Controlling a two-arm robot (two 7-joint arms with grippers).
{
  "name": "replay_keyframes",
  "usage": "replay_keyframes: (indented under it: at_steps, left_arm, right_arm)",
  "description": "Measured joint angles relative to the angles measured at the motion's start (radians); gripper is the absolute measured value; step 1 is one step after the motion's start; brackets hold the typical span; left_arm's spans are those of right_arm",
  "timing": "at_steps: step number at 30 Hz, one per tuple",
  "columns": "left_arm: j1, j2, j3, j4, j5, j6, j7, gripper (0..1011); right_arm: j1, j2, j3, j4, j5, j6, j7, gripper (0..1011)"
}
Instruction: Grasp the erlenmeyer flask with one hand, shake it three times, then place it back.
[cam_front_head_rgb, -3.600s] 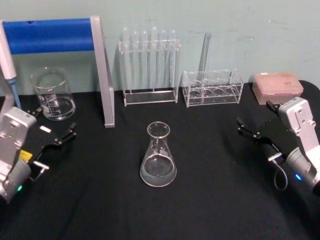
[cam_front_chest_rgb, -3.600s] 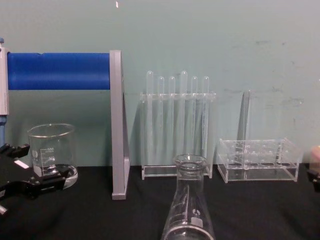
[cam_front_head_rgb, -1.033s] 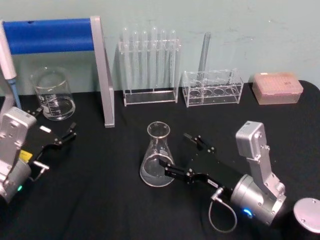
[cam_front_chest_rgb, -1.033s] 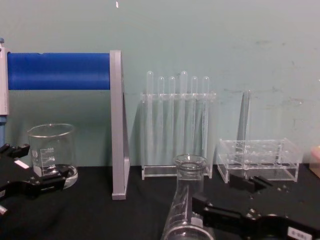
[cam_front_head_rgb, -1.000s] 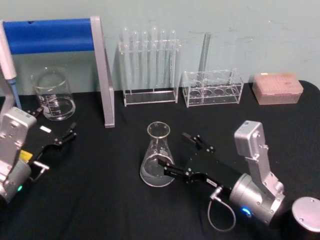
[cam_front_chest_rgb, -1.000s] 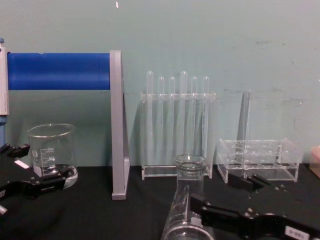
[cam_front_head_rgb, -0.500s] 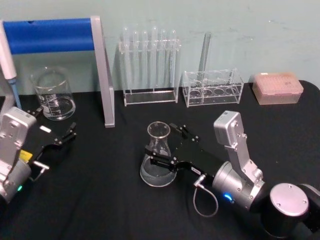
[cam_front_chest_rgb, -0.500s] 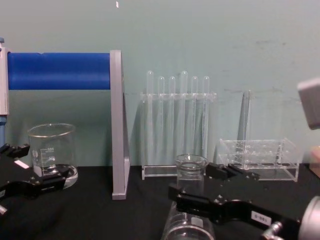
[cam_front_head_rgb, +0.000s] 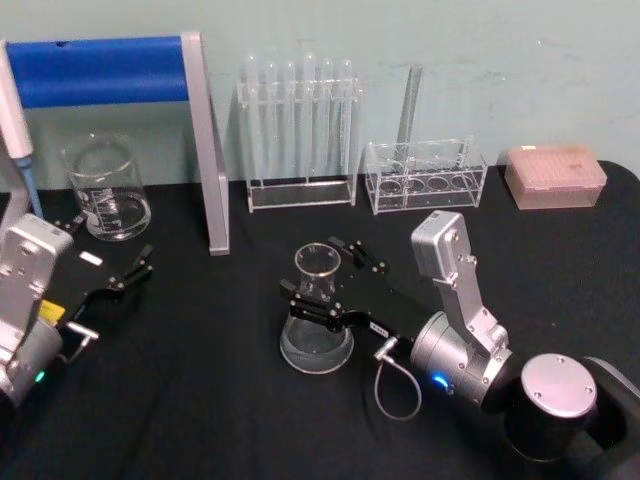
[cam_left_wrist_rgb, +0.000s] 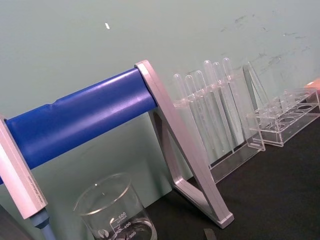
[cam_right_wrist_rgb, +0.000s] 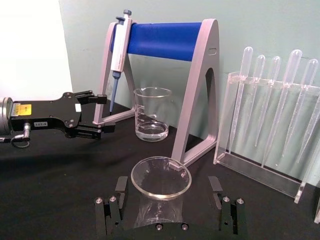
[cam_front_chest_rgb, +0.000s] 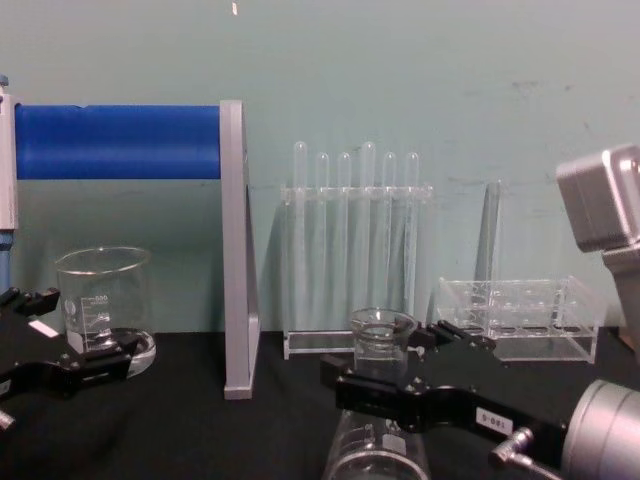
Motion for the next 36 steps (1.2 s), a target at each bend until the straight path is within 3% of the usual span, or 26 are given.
replay_keyframes:
  at_steps: [16,25,33,36]
  left_arm:
    - [0.0,0.0,0.0,0.0,0.0,0.0,0.0,1001]
    - [0.0,0.0,0.0,0.0,0.0,0.0,0.0,1001]
    - [0.0,0.0,0.0,0.0,0.0,0.0,0.0,1001]
    - [0.0,0.0,0.0,0.0,0.0,0.0,0.0,1001]
  right_arm:
    - [0.001,-0.004,0.003,0.002,-0.005,-0.001,0.003,978]
    - [0.0,-0.003,0.002,0.002,-0.003,-0.001,0.003,765]
    - [0.0,-0.002,0.002,0.001,-0.002,0.0,0.002,488]
    - [0.0,-0.002,0.002,0.001,-0.002,0.0,0.002,457]
